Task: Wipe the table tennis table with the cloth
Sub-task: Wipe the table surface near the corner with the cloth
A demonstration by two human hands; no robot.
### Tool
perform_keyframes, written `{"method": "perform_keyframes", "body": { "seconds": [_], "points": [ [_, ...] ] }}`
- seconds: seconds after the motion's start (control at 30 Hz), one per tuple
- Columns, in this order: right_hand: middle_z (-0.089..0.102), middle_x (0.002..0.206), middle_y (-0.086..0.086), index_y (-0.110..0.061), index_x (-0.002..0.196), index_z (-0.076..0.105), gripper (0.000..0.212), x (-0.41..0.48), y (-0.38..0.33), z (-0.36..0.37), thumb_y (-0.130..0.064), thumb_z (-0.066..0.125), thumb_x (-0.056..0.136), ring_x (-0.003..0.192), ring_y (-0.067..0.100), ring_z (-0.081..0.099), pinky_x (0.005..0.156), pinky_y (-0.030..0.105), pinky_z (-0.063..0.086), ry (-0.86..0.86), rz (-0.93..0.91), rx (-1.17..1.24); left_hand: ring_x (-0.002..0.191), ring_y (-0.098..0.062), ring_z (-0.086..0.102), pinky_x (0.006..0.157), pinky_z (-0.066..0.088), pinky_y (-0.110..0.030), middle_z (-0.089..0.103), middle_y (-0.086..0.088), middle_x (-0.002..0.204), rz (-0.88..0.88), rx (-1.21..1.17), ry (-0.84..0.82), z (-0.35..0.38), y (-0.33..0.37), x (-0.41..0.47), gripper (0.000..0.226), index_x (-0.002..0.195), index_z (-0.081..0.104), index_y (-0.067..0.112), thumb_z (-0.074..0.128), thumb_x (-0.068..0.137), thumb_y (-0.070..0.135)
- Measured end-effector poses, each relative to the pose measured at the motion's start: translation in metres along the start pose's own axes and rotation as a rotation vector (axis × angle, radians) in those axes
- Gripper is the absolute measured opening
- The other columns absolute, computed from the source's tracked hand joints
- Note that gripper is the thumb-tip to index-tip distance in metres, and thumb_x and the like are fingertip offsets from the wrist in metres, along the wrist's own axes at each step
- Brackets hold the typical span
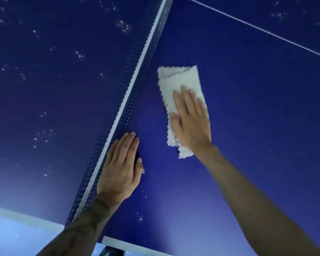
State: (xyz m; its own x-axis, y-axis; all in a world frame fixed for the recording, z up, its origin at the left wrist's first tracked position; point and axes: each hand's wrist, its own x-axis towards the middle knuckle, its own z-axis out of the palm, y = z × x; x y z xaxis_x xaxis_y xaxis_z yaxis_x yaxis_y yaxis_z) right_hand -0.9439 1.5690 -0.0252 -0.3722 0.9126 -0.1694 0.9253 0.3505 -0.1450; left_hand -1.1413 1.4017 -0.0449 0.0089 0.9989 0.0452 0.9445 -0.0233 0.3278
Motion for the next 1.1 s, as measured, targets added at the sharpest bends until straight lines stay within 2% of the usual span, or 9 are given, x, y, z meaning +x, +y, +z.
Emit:
{"method": "perform_keyframes", "body": {
  "seconds": [0.1,0.23,0.33,0.47,0.57,0.8,0.93,1.03,1.1],
  "points": [
    [-0.002,0.179,0.005,-0.019,0.171,0.006,0.066,0.027,-0.025,-0.002,-0.044,0.017,0.111,0.165,0.022,-0.004,0.134,0.043,-0.001,0.017,0.041,0.035,0.155,-0.027,0.032,0.132,0.015,-0.04,0.038,-0.013,0.165,-0.005,-0.02,-0.002,-0.001,0.0,0.0,0.055,0.154,0.044,0.0,0.043,0.106,0.026],
    [0.002,0.179,0.008,-0.017,0.171,0.012,0.064,-0.005,-0.054,0.014,-0.045,0.024,0.115,0.166,0.026,-0.001,0.134,0.047,0.004,-0.013,-0.297,0.008,0.153,-0.029,0.035,0.131,0.016,-0.038,0.04,-0.015,0.163,-0.022,-0.029,0.002,-0.003,0.001,-0.001,0.055,0.153,0.045,-0.001,0.043,0.106,0.026],
    [0.006,0.179,0.006,-0.017,0.17,0.017,0.063,-0.04,-0.03,0.015,-0.043,0.028,0.115,0.166,0.025,0.002,0.134,0.047,0.009,-0.04,-0.477,-0.019,0.151,-0.032,0.038,0.131,0.02,-0.04,0.042,-0.017,0.161,-0.037,-0.062,-0.005,-0.007,0.002,-0.002,0.054,0.152,0.047,-0.002,0.043,0.106,0.026],
    [-0.001,0.179,0.002,-0.021,0.171,0.007,0.063,-0.029,-0.005,0.006,-0.045,0.019,0.115,0.165,0.02,-0.004,0.134,0.046,0.005,-0.051,-0.218,-0.034,0.151,-0.031,0.039,0.127,0.031,-0.046,0.043,-0.016,0.161,-0.037,-0.071,-0.021,-0.012,-0.005,-0.021,0.053,0.151,0.047,-0.002,0.043,0.107,0.025],
    [-0.005,0.179,0.003,-0.021,0.171,0.002,0.065,-0.015,-0.04,0.009,-0.047,0.016,0.114,0.165,0.02,-0.008,0.134,0.041,-0.004,-0.003,-0.022,0.006,0.153,-0.03,0.038,0.125,0.033,-0.048,0.041,-0.015,0.162,-0.021,-0.045,-0.03,-0.012,-0.011,-0.046,0.052,0.152,0.046,-0.001,0.045,0.106,0.023],
    [0.008,0.179,0.006,-0.017,0.17,0.018,0.062,-0.096,-0.083,0.044,-0.04,0.033,0.115,0.166,0.024,0.003,0.134,0.046,0.009,0.031,-0.411,0.028,0.151,-0.033,0.039,0.125,0.032,-0.048,0.04,-0.015,0.161,-0.057,-0.099,-0.005,-0.013,-0.018,-0.072,0.052,0.153,0.044,-0.001,0.042,0.107,0.024],
    [0.013,0.178,0.003,-0.018,0.169,0.024,0.061,-0.156,-0.052,0.04,-0.039,0.034,0.113,0.165,0.021,0.009,0.131,0.05,0.021,0.055,-0.172,0.043,0.151,-0.033,0.039,0.123,0.035,-0.05,0.041,-0.015,0.16,-0.067,-0.116,-0.017,-0.018,-0.018,-0.081,0.052,0.151,0.046,-0.002,0.041,0.107,0.025],
    [0.008,0.179,0.004,-0.018,0.17,0.017,0.064,-0.165,-0.059,0.041,-0.041,0.025,0.112,0.165,0.022,0.005,0.133,0.05,0.015,0.054,0.048,0.027,0.151,-0.032,0.038,0.123,0.035,-0.05,0.04,-0.014,0.16,-0.062,-0.088,-0.018,-0.016,-0.017,-0.082,0.051,0.15,0.046,-0.002,0.04,0.107,0.025],
    [0.005,0.179,0.005,-0.017,0.171,0.014,0.064,-0.156,-0.077,0.045,-0.042,0.024,0.112,0.166,0.022,0.001,0.134,0.048,0.01,0.052,0.027,0.03,0.151,-0.032,0.037,0.125,0.033,-0.048,0.039,-0.015,0.16,-0.058,-0.073,-0.004,-0.013,-0.016,-0.081,0.051,0.15,0.046,-0.002,0.04,0.108,0.025]
  ]
}}
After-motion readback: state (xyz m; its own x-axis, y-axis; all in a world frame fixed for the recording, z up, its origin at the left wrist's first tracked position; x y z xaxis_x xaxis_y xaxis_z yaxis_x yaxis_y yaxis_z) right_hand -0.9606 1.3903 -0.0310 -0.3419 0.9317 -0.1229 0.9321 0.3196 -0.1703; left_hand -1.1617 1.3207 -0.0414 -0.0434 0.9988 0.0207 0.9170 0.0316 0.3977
